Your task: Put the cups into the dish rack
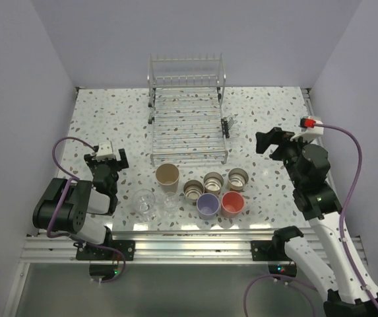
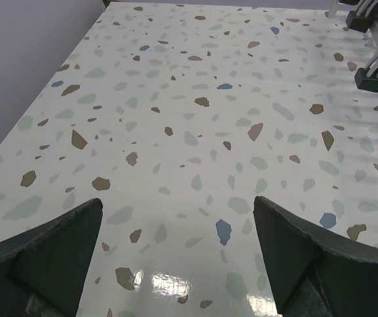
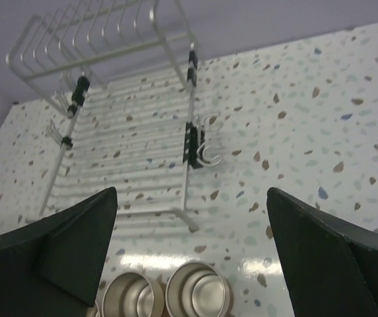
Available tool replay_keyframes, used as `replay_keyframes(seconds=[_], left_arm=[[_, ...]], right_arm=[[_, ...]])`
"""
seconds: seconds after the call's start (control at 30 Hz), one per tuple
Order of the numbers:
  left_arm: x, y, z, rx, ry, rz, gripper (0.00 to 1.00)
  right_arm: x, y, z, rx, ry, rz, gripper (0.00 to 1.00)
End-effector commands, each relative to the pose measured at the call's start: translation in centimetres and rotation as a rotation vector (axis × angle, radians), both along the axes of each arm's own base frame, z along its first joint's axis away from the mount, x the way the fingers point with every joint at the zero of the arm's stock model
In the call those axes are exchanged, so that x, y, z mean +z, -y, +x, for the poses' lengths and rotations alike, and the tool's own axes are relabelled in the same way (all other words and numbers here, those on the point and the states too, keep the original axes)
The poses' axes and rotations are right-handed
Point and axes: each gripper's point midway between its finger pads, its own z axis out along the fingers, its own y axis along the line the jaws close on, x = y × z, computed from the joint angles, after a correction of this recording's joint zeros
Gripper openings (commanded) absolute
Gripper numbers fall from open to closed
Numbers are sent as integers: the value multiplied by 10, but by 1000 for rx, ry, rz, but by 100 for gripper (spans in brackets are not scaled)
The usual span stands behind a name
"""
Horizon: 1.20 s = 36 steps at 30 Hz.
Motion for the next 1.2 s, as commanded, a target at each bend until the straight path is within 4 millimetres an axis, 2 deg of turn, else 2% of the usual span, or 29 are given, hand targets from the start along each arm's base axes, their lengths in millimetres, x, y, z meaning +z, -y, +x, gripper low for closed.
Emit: replay_keyframes(seconds=[0.0,0.07,0.13,0.17,0.2,0.23,0.27,0.3,0.33,0.37,0.4,0.5,0.53,0.57,0.6,0.63,0.67,0.7,0.73,0.77,0.8,0.9,0.93,1.0,1.17], left_arm=[[30,1,8,-5,119,5,100],[30,1,9,-5,116,2,100],[33,-1,7,6,132,4,100],[39,-6,10,69,135,-2,100],[36,-4,14,59,101,-9,100],[25,-15,13,134,20,19,100],[23,-15,17,167,-21,-7,100],[39,-16,32,185,-6,-20,100],[28,-17,30,197,-95,-6,100],[45,-13,39,192,-72,-50,100],[49,-11,39,190,-77,-62,100],[93,2,31,106,20,-162,100],[108,2,21,101,44,-198,100],[112,4,17,130,59,-316,100],[136,6,16,120,102,-354,100],[130,13,14,84,39,-356,100],[152,33,20,-27,35,-373,100],[155,39,20,-47,-2,-396,96],[134,47,14,-58,-126,-417,85],[139,61,12,-119,-168,-451,81],[133,69,8,-145,-208,-461,79],[123,102,-7,-268,-303,-420,80],[114,118,-19,-313,-369,-393,80],[103,136,-35,-373,-457,-359,80],[88,161,-68,-467,-539,-353,80]], right_arm=[[-29,-38,-22,210,-180,54,98],[-30,-35,-24,189,-182,76,98],[-42,-23,-23,108,-197,95,98],[-54,-21,-23,87,-220,115,98],[-55,-21,-24,88,-209,112,98],[-56,-23,-25,106,-200,112,98],[-54,-22,-25,101,-179,110,98],[-60,-23,-26,104,-189,113,98],[-61,-22,-26,104,-193,113,98],[-62,-23,-27,114,-203,103,98],[-63,-23,-27,110,-211,102,98],[-67,-16,-30,80,-224,77,98],[-69,-15,-30,75,-225,79,98],[-70,-14,-31,68,-226,88,98],[-71,-12,-32,43,-235,112,98],[-72,-10,-33,32,-247,118,98],[-73,-10,-35,27,-262,128,98],[-75,-9,-35,19,-269,130,98],[-75,-8,-36,13,-272,135,98],[-76,-8,-37,7,-280,146,98],[-76,-9,-39,10,-281,152,98],[-76,-14,-42,41,-294,163,98],[-79,-15,-44,47,-309,160,98],[-80,-14,-47,51,-330,147,98],[-84,-13,-55,54,-347,134,98]])
